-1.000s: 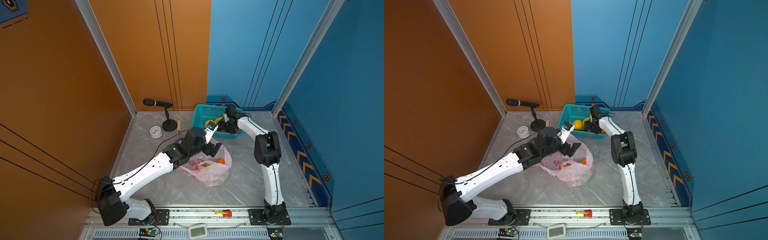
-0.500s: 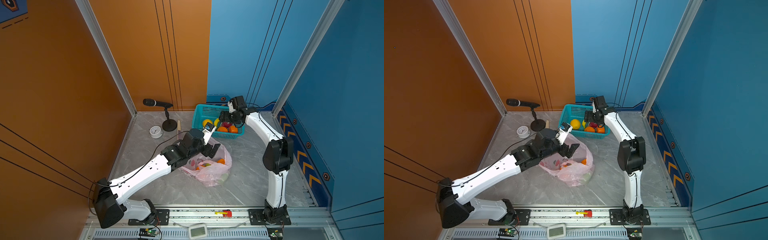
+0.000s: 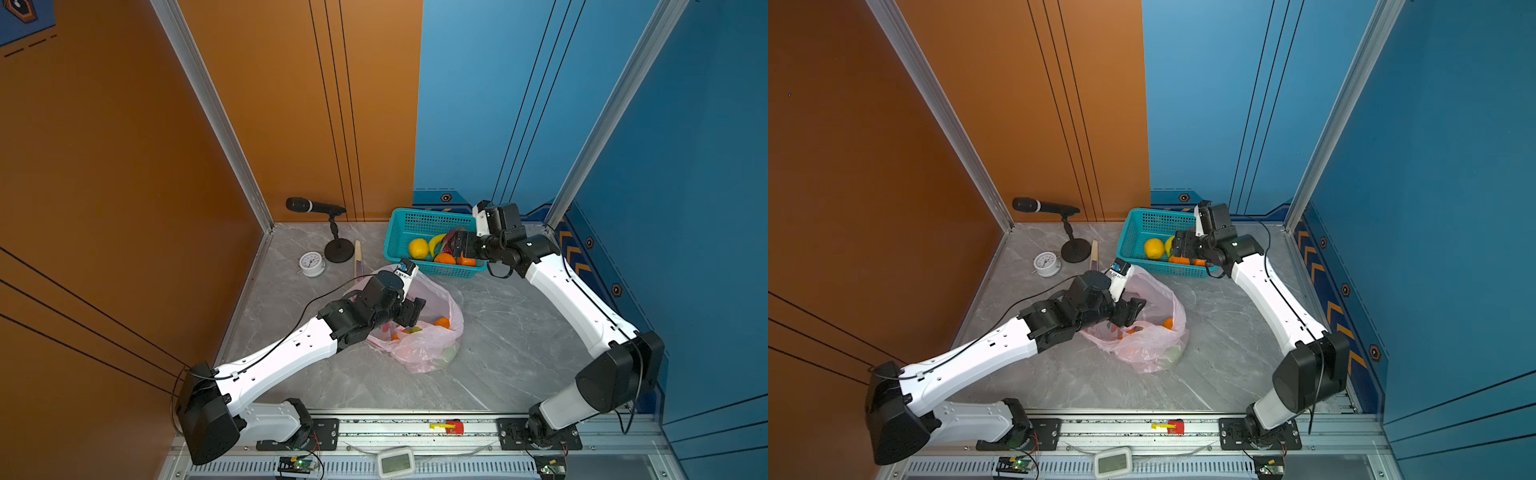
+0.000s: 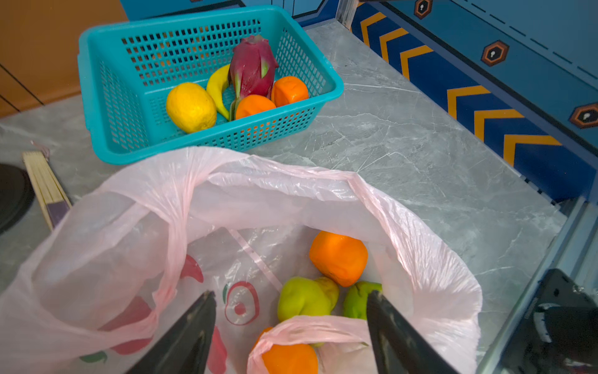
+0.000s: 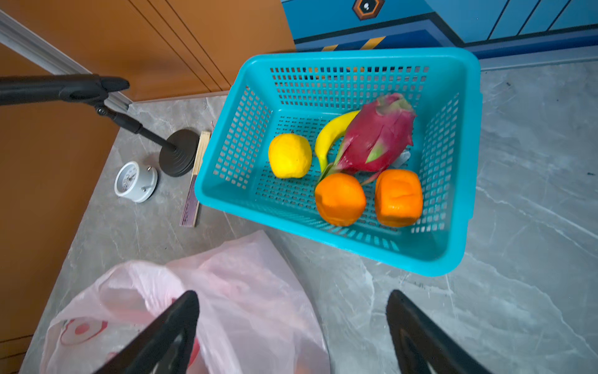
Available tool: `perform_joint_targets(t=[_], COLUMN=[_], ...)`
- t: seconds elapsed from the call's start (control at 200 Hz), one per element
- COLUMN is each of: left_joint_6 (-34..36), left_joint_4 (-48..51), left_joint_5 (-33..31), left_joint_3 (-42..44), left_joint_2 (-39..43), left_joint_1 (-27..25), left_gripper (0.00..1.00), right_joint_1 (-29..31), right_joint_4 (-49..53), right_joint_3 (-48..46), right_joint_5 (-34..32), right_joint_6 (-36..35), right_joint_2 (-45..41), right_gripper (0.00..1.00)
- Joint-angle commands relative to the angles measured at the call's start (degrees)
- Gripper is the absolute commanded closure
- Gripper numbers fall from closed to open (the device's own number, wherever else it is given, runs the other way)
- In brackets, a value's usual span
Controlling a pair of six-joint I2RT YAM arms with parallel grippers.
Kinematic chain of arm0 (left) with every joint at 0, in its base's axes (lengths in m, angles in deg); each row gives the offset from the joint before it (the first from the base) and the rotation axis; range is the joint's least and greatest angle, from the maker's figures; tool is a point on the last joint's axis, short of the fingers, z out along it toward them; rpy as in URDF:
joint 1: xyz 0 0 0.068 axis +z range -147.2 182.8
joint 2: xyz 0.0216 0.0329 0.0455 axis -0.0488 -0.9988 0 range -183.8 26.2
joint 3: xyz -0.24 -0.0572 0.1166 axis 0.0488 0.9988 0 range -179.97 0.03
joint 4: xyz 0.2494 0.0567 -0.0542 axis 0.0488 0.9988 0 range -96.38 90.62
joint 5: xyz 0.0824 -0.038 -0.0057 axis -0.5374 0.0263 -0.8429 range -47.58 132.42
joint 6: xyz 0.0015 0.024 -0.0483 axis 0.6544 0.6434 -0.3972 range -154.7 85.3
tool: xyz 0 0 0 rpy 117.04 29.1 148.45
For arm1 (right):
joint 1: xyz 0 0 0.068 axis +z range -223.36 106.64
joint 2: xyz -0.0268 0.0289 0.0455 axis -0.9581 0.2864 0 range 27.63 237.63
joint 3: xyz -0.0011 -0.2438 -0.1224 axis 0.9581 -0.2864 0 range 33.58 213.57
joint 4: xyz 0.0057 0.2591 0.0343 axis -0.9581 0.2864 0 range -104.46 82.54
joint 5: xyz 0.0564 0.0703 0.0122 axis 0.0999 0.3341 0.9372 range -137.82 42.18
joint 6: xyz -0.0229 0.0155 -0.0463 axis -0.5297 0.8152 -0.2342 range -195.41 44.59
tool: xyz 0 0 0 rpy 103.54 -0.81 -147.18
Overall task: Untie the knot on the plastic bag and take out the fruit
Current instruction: 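Bring the right gripper back to the bag while the left gripper holds the bag rim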
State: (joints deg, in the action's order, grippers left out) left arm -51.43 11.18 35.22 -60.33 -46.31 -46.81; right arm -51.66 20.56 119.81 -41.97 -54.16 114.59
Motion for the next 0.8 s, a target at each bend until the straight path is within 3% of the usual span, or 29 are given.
perform_joint_targets(t=[0.0,0.28,0.481,0.796], left_joint_6=[-5.8,-11.8,-12.3,-9.7], left_joint_4=[3.4,3.4,-3.9,-11.0], left_joint_5=[-0.3,3.9,6.4,5.1], left_joint_3=[2.8,7.4,10.8,7.7], left_joint_2=[1.4,0.4,-3.1,-13.3], left_joint_1=[0.1,-2.2,-7.0,-13.9], left_gripper=[0.32,0.42,0.44,0.42], right_joint_1=[2.6,12.9,19.7,23.3], right_joint_4=[-0.7,2.8,7.0,10.9], right_joint_3=[-4.4,-15.7,-22.7,-32.1], right_joint_5=[-4.2,-14.0,-18.2,-24.4], right_joint_6=[2.1,5.7,7.5,11.9], right_joint_2=[-6.2,-17.1,-19.5,-19.5], right_gripper=[0.08,0.08,0.06,0.10])
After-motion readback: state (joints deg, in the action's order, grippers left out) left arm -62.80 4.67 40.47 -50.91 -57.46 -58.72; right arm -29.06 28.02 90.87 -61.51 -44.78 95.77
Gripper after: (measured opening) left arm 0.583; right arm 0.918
